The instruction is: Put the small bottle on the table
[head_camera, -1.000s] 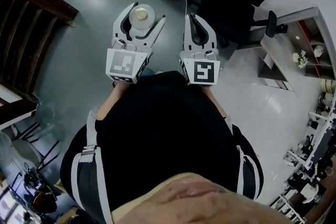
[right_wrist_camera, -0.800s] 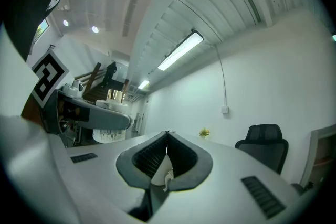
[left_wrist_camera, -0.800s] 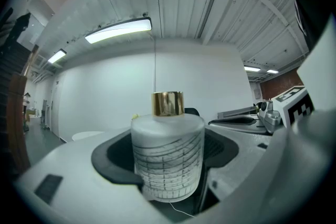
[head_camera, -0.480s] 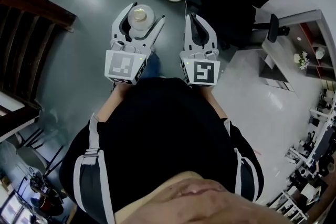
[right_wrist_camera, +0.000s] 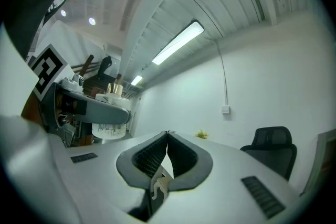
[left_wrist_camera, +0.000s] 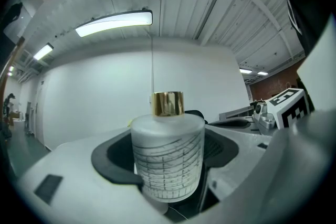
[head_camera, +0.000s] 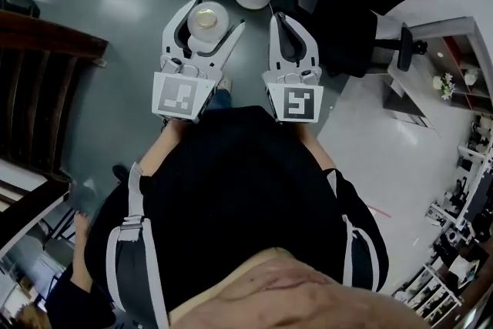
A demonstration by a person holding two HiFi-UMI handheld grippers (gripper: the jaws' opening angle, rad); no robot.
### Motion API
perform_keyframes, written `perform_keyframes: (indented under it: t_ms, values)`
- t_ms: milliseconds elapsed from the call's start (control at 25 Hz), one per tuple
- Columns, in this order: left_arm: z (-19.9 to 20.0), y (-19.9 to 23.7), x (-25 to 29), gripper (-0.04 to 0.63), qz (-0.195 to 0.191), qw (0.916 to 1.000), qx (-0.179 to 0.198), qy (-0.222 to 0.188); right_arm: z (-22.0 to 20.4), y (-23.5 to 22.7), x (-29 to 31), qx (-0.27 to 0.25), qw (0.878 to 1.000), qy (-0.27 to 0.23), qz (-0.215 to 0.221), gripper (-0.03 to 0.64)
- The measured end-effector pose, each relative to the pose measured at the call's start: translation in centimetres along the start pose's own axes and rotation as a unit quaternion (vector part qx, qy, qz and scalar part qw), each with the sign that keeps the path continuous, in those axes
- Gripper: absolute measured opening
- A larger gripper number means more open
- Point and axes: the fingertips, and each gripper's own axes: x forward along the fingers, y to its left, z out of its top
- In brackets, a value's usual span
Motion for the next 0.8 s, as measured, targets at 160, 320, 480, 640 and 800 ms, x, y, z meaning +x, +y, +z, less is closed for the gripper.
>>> perform_keyframes:
  t_ms: [160,320,480,640,800]
  values:
    - [-0.8,2.8,2.6,0.336,-0.018,0.9998,-0.003,0.008,0.1,-0.7,3.4,0.009,0.999,-0.022,-0.029,0.023]
    - [-1.1,4.9,4.8,0.336,-0.042,0.9991,-0.009,0.007,-0.1,-0.9,5.8,0.009,0.999,-0.016,-0.05,0.023]
    - [-1.6,6.1,6.4,0.336,-0.058,0.9982,-0.013,0.011,-0.2,-1.2,7.4,0.008,0.998,-0.015,-0.066,0.023]
    - [-1.7,6.5,7.4,0.336,-0.071,0.9973,-0.015,0.008,-0.6,-1.3,8.0,0.009,0.997,-0.006,-0.073,0.023]
    - [-1.9,7.2,8.2,0.336,-0.078,0.9965,-0.027,0.012,-0.5,-1.3,9.0,0.007,0.997,0.002,-0.073,0.023]
